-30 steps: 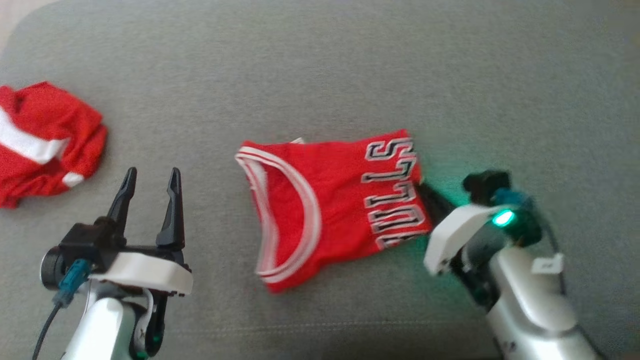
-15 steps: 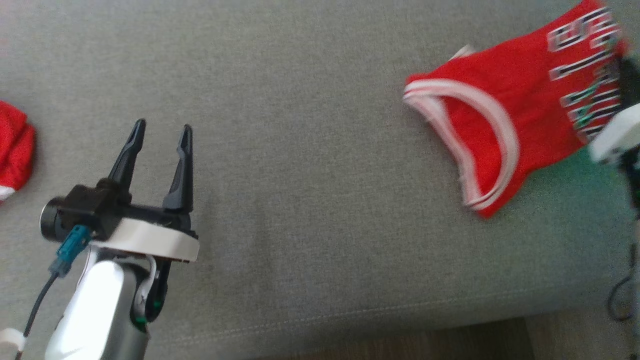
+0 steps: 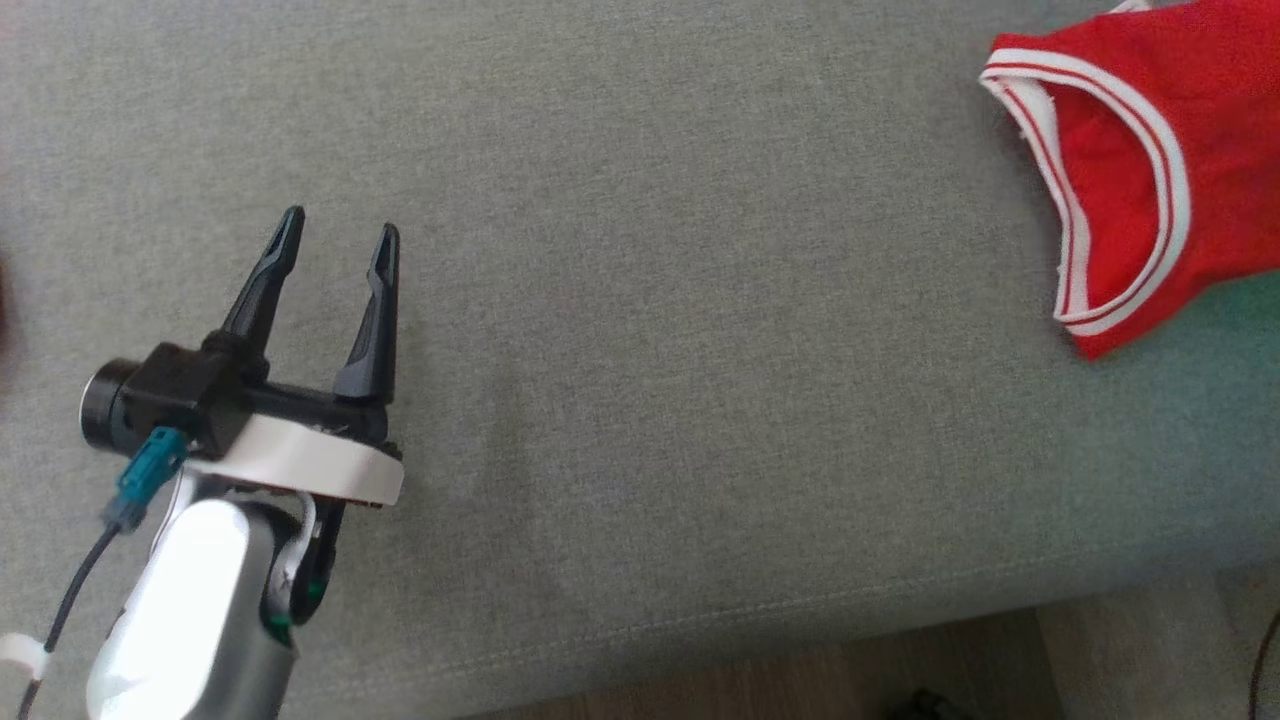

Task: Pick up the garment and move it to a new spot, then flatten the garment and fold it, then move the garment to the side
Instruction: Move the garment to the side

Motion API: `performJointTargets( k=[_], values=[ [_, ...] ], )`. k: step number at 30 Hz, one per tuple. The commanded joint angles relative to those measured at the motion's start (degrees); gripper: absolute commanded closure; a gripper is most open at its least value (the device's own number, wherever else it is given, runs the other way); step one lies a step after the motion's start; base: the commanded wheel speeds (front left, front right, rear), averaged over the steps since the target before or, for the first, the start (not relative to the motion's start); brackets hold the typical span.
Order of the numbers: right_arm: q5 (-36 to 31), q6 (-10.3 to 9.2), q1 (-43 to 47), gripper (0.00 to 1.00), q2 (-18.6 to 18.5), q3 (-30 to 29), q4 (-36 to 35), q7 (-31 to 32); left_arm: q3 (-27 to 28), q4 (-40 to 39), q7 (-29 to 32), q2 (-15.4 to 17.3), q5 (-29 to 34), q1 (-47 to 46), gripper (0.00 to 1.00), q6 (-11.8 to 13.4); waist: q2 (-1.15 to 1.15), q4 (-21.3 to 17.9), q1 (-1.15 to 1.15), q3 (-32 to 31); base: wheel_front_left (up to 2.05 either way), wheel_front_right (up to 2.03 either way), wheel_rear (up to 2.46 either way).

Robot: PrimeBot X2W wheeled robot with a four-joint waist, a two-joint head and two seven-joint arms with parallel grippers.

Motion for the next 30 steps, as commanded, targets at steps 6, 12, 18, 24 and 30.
performJointTargets(
  k=[6, 12, 18, 24, 30],
  values=[
    [0.3, -0.04, -2.7, 1.00, -0.4, 0.6, -1.0, -0.8, 1.7, -2.5, 0.4, 2.2, 0.7, -2.4, 0.00, -0.1, 0.00, -0.4, 0.00, 0.6, 0.00, 0.00, 0.00],
    [-0.4, -0.04, -3.0, 0.90, -0.2, 0.4, -0.4, -1.4, 1.4, -2.2, 0.4, 2.2, 0.5, -2.5, 0.00, 0.0, 0.00, -0.3, 0.00, 0.6, 0.00, 0.00, 0.00],
    [-0.4, -0.04, -2.0, 0.00, 0.7, 1.5, -1.9, -3.3, 1.4, -1.9, 0.2, 2.3, 0.2, -2.1, 0.00, 0.2, 0.00, -0.6, 0.00, 0.0, 0.00, 0.00, 0.00],
    [-1.9, -0.04, 1.4, 0.00, 2.6, 3.7, -7.2, -6.0, 1.4, -1.4, 0.0, 2.3, -0.2, -1.4, 0.00, 0.5, 0.00, -1.0, 0.00, -1.7, 0.00, 0.00, 0.00],
    [-5.1, -0.04, 7.6, 0.00, 6.5, 7.7, -17.3, -8.8, 1.8, -0.6, -0.3, 1.8, -1.0, -0.1, 0.00, 1.2, 0.00, -0.3, 0.00, -5.0, 0.00, 0.00, 0.00]
  ],
)
